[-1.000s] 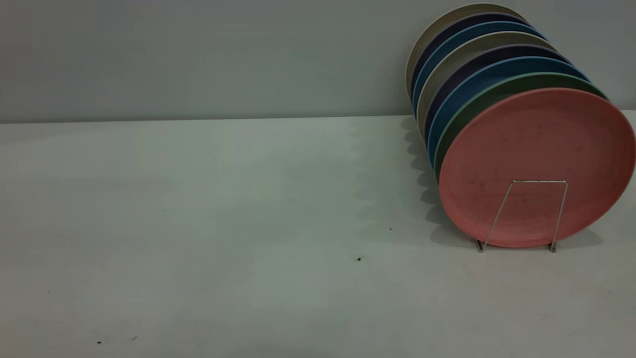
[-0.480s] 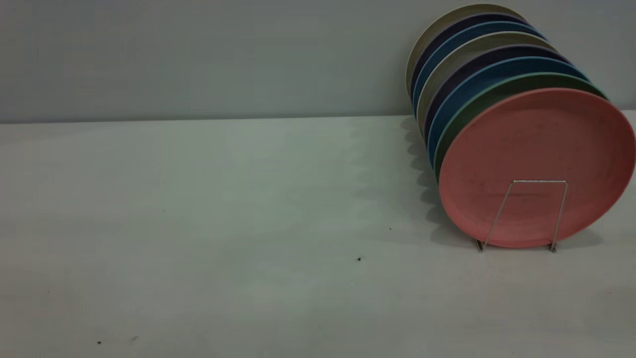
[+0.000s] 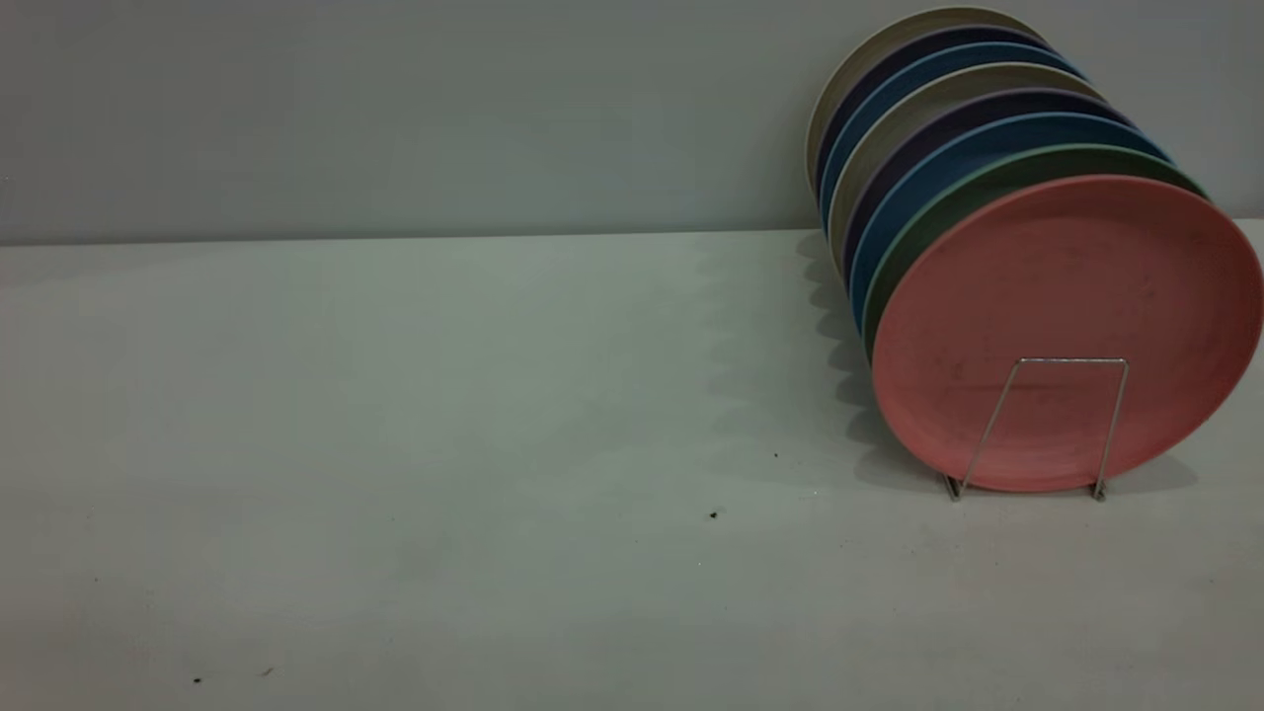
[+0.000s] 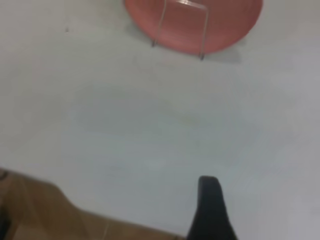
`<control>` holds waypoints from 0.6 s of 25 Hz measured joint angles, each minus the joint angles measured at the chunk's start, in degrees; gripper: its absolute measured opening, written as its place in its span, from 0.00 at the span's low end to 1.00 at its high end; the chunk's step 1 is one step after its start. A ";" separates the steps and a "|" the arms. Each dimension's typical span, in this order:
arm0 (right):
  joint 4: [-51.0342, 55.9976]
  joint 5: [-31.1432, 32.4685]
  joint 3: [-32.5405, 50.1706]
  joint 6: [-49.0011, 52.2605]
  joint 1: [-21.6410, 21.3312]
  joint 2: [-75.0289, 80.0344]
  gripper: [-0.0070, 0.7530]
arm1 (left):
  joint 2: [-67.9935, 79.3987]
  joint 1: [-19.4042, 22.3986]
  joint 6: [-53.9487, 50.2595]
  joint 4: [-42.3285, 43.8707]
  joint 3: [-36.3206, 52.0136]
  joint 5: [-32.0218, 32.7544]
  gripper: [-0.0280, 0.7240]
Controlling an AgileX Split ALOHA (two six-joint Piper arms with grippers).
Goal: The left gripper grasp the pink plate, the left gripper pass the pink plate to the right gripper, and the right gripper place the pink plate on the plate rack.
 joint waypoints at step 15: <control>-0.71 0.00 0.18 1.15 0.00 -1.18 0.76 | -2.37 0.00 -0.13 3.30 12.58 -2.04 0.63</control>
